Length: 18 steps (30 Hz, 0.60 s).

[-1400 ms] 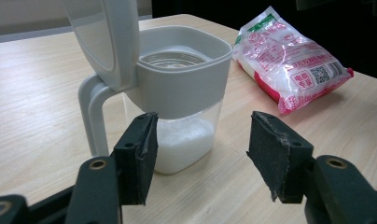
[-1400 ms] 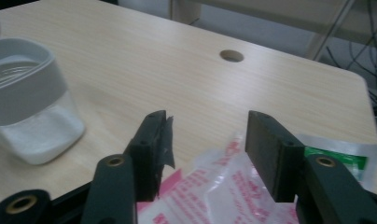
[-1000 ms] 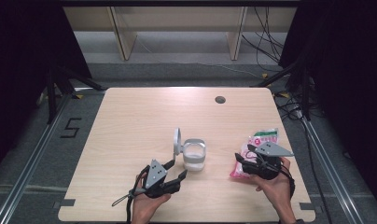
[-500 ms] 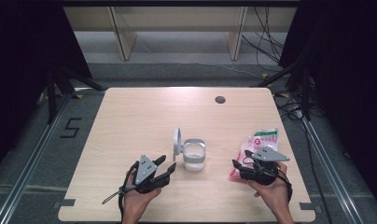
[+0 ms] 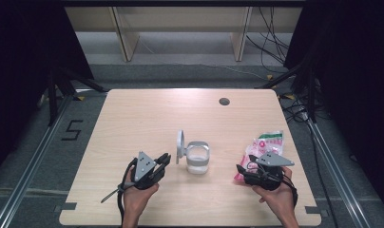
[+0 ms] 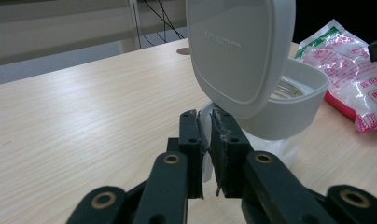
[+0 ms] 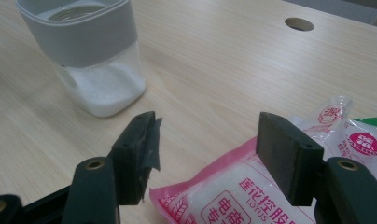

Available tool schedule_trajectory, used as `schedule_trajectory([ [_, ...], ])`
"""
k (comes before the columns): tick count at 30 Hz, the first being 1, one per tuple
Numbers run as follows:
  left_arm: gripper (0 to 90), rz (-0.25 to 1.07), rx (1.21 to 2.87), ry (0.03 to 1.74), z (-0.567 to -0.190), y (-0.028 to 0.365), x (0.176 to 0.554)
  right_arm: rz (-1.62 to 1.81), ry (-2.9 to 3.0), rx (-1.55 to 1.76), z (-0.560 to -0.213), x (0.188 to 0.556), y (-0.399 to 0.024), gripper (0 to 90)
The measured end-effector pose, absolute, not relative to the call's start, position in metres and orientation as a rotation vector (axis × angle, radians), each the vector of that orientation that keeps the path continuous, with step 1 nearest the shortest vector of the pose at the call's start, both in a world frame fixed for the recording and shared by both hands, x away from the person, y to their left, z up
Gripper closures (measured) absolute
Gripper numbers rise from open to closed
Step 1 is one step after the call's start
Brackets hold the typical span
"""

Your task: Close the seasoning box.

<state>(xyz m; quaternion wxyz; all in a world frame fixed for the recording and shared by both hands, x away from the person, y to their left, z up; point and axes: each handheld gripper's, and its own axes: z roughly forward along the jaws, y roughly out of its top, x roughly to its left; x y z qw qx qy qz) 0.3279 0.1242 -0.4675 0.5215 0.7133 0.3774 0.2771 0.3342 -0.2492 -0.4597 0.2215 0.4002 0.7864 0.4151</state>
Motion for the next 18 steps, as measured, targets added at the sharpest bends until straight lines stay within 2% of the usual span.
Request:
schedule_trajectory([
  [8,88.8,0.662,1.708,0.896,-0.4679,0.1223,0.3331,1.148,2.179,1.105,-0.4602,0.3315,-0.2465,39.3],
  [18,89.4,0.662,1.703,0.888,-0.4632,0.1181,0.3363,1.156,2.180,1.090,-0.4592,0.3302,-0.2455,39.3],
])
